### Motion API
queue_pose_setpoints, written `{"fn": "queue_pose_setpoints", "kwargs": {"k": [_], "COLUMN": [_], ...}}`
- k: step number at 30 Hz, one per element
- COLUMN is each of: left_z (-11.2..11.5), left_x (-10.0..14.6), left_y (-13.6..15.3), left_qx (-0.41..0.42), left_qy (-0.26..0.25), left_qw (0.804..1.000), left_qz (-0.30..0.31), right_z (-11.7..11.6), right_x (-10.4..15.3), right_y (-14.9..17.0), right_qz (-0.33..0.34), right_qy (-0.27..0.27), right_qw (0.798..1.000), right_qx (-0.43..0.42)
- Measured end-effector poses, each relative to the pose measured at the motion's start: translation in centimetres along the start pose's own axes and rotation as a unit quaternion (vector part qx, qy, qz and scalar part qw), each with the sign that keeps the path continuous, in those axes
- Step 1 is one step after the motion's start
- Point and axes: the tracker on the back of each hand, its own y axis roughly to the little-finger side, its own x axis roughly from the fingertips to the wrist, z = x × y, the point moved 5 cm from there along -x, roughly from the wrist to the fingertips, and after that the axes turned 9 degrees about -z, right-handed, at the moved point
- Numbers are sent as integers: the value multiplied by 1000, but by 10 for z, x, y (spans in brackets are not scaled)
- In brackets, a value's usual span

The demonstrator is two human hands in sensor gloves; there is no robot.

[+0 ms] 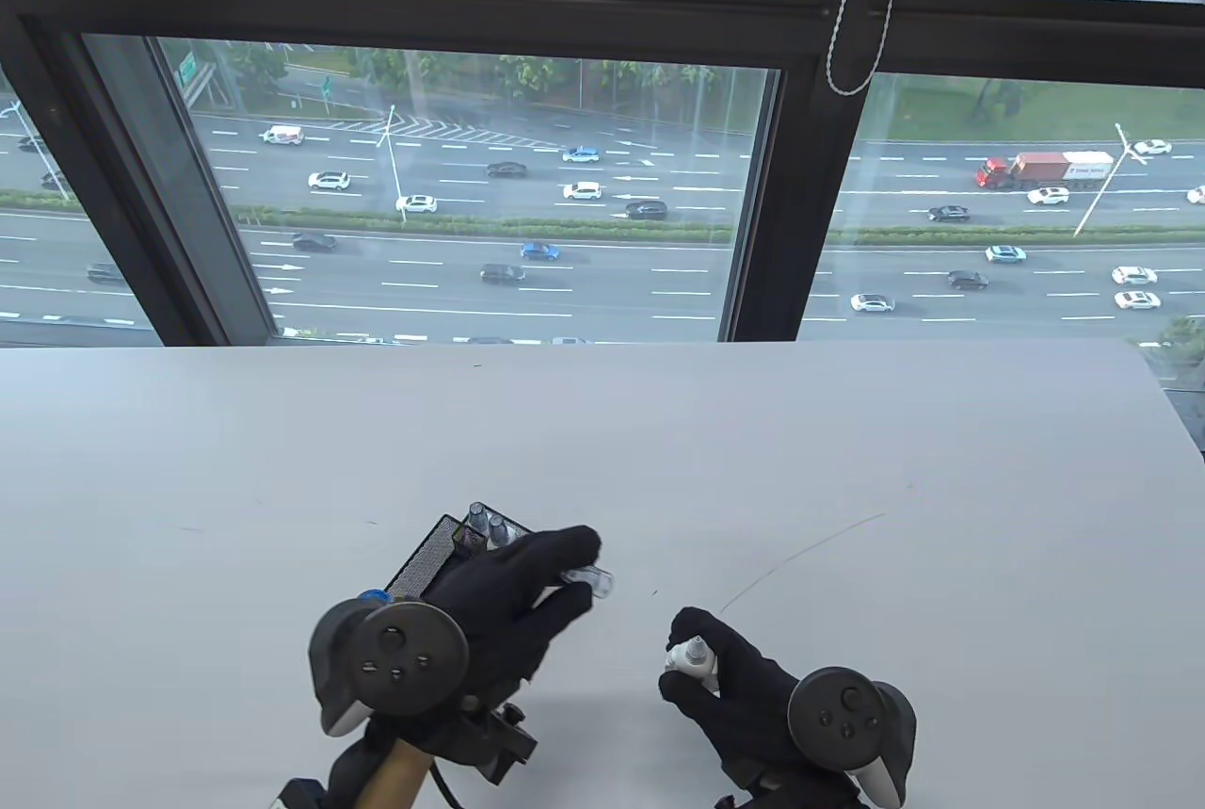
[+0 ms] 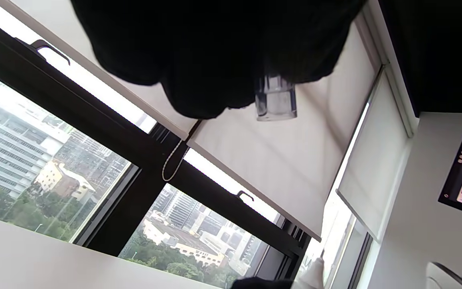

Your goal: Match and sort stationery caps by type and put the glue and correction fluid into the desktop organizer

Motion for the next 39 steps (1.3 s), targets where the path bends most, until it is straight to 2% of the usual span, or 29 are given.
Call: {"fn": "queue_pose_setpoints", "kwargs": {"k": [2,6,8,13,16,21,26,31,39], "left_z": [12,33,38,57,68,74,75,76,75], "left_x": [3,9,12,11,11,10,12,12,12], "left_y": [-12,-27,-29,-32,-33,-33,-34,-33,-34], "left_qx": [-8,-92,-100,-121,-170,-166,-184,-173,-126], "left_qy": [0,21,16,39,63,81,73,60,26], "left_qw": [1000,995,994,991,982,981,979,981,990], "left_qz": [12,35,40,45,49,55,58,57,60], "right_z": [-1,-3,-5,-14,-18,-21,-20,-18,-8], "right_x": [0,-1,-1,0,1,0,1,0,1], "right_y": [0,0,0,-2,-3,-3,-4,-3,-5], "right_qz": [1,0,-1,7,10,12,14,11,11], "right_qy": [-2,-8,-11,-28,-37,-44,-37,-37,-6], "right_qw": [1000,1000,1000,1000,999,999,999,999,999], "right_qx": [3,17,20,12,-2,1,-11,-18,-42]}}
